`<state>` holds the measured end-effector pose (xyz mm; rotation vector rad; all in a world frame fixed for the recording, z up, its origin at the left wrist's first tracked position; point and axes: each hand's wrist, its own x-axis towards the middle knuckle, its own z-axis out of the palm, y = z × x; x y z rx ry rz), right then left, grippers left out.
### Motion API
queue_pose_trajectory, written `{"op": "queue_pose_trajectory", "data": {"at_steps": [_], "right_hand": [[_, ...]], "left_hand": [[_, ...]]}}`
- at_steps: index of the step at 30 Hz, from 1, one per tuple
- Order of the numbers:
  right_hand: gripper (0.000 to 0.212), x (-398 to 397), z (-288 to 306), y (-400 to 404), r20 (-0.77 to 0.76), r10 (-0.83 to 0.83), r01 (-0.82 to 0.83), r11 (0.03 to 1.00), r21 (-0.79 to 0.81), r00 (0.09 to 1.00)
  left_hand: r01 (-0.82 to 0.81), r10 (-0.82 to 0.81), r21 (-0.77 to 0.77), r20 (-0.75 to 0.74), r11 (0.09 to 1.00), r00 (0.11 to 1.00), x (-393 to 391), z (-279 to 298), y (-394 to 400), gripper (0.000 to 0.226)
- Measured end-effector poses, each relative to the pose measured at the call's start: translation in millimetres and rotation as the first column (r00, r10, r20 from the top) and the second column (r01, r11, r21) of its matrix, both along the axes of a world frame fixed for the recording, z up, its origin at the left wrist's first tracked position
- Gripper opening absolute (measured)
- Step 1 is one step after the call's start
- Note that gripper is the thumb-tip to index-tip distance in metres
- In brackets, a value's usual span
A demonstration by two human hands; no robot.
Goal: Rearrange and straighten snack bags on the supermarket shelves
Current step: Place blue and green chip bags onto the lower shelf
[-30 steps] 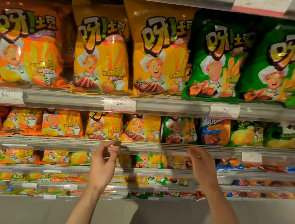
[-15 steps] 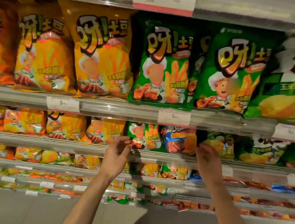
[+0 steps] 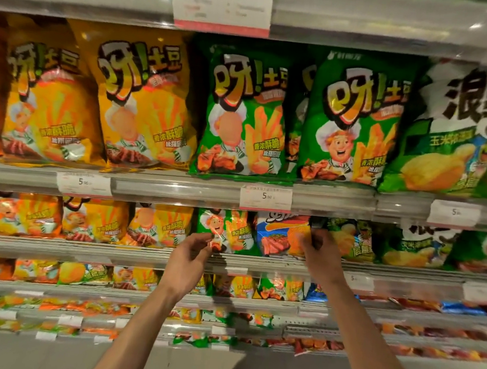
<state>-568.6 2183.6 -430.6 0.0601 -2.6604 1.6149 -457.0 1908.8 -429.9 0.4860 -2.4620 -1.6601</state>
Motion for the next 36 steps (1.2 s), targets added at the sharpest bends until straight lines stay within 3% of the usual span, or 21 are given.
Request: {"op": "queue_pose_trajectory", "data": {"at_steps": [7, 16, 21, 25, 31, 33, 36], "right_hand": [[0.019, -6, 20, 0, -0.076, -0.105, 0.101, 0.993, -0.056, 0.992], [0.019, 57, 17, 7, 0.064, -0.037, 0.049, 0.98, -0.191, 0.997], [0.032, 86, 3, 16, 0.148, 0.091, -0.053, 0.97, -0.239, 0.985], [0.018, 102, -11, 29, 0.273, 0.128, -0.021, 0.931, -0.365, 0.953], [0.073, 114, -20, 50, 0.454, 0.243, 0.027, 0.86, -0.51, 0.857], [0.081, 120, -21, 51, 0.486, 0.282, 0.015, 0.854, -0.521, 0.827], [0.073, 130, -13, 47, 0.425, 0.313, -0.039, 0.84, -0.542, 0.849]], "left_hand": [[0.015, -0.016, 0.021, 0.015, 1.0, 1.0, 1, 4, -2, 0.025], [0.001, -0.002, 0.065, 0.004, 0.998, 1.0, 4, 9, 21, 0.026], [0.107, -0.117, 0.202, 0.04, 0.974, 0.992, 8, 10, 66, 0.028], [0.051, -0.071, 0.29, 0.059, 0.956, 0.996, 14, 6, 93, 0.027], [0.005, -0.041, 0.402, 0.081, 0.916, 0.996, 42, -3, 112, 0.024], [0.022, -0.059, 0.397, 0.082, 0.918, 0.995, 51, -4, 115, 0.024], [0.047, -0.081, 0.409, 0.066, 0.911, 0.995, 59, -2, 115, 0.025]]}}
